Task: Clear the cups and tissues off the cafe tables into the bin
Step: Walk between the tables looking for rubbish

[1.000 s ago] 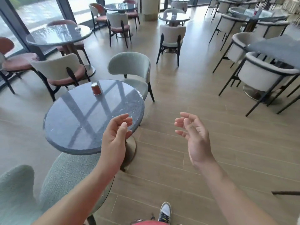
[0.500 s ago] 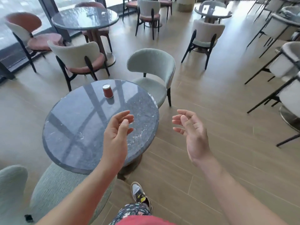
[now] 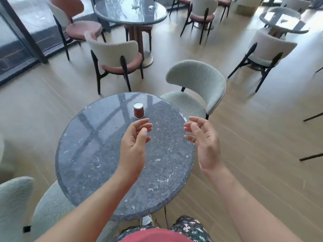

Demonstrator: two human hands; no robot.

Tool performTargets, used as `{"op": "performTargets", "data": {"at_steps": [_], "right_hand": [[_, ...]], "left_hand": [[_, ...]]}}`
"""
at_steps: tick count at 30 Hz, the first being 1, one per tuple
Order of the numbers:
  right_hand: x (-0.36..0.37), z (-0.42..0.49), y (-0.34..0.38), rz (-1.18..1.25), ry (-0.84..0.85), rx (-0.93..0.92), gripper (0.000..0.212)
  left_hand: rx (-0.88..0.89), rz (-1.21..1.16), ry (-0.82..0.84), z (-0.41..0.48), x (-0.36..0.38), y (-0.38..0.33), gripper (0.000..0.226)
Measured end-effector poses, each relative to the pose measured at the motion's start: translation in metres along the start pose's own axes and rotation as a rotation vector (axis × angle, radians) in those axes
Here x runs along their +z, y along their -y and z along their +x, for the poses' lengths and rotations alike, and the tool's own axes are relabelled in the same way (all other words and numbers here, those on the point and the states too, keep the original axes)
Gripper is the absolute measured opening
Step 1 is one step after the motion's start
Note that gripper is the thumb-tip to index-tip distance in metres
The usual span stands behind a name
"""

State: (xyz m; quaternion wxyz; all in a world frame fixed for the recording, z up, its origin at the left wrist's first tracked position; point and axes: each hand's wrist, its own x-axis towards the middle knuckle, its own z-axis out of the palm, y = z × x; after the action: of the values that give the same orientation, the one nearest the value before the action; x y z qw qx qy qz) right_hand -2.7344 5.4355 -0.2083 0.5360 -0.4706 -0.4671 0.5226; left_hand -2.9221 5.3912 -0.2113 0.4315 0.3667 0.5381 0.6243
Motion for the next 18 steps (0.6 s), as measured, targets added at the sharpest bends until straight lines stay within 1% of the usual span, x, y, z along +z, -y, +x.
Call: {"op": "performTargets", "data": {"at_steps": [4,11,18], "right_hand": [[0.035,0.041,-0.014,-0.004,0.121,0.058,0.029],[0.081,0.121,-0.031,-0.035,0.319,0.062,0.028],[0.091,0.196,-0.051,-0.088,0.419,0.073,0.032]], "left_hand": [[-0.015,0.007,-0.147,0.027,-0.015,0.006,0.026],[0.006,0.006,-0.387,0.067,-0.021,0.01,0.022],[-0.038,0.043,-0.509,0.115,-0.005,0.027,0.026]]}}
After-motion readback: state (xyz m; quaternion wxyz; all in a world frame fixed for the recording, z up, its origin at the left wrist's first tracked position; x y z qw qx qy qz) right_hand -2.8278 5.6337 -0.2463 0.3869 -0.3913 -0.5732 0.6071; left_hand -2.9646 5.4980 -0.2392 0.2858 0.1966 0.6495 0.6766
